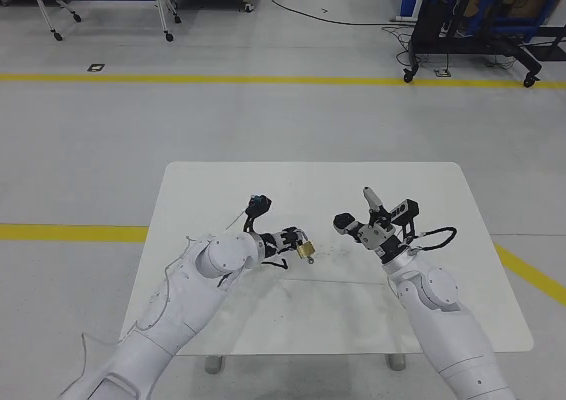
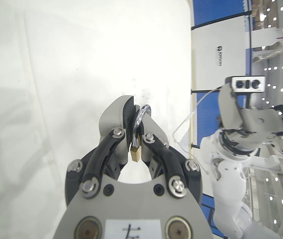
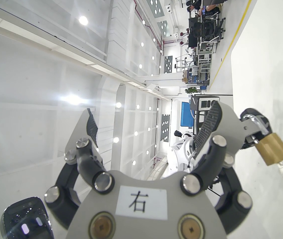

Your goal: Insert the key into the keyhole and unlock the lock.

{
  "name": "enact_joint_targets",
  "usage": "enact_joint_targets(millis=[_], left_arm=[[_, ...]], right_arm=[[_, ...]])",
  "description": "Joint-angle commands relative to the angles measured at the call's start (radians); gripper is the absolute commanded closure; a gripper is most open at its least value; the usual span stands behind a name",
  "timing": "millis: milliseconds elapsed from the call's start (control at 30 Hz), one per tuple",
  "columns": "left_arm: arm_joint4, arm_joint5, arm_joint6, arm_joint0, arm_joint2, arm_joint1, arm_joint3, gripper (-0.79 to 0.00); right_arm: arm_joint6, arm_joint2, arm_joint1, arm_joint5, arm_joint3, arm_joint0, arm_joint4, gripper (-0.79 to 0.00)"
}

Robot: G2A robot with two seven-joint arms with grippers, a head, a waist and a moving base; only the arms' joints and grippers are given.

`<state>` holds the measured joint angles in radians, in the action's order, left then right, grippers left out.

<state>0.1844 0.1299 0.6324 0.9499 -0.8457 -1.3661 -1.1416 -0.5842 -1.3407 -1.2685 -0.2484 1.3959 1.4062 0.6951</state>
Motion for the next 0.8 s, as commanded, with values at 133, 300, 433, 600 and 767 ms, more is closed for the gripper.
enact_joint_targets(millis=[133,300,433,600,767], left_arm=[[0.011,0.028,-0.002,-0.034,0.034,-0.018,0.052,-0.785],[0.031,0.042,0.014,-0.05,0.056,-0.027,0.077,-0.785],[0.018,0.034,0.003,-0.055,0.052,-0.033,0.084,-0.785],[-0.012,-0.035,-0.053,-0.038,0.008,-0.028,0.06,-0.785],[0.025,-0.165,-0.167,0.015,-0.054,-0.009,-0.022,-0.785]], right_arm=[[0.0,0.0,0.0,0.0,0.0,0.0,0.0,-0.785],[0.0,0.0,0.0,0.0,0.0,0.0,0.0,-0.785],[0.0,0.0,0.0,0.0,0.0,0.0,0.0,-0.785],[0.0,0.0,0.0,0.0,0.0,0.0,0.0,-0.785],[0.039,-0.052,0.003,-0.035,0.034,0.022,0.03,-0.785]])
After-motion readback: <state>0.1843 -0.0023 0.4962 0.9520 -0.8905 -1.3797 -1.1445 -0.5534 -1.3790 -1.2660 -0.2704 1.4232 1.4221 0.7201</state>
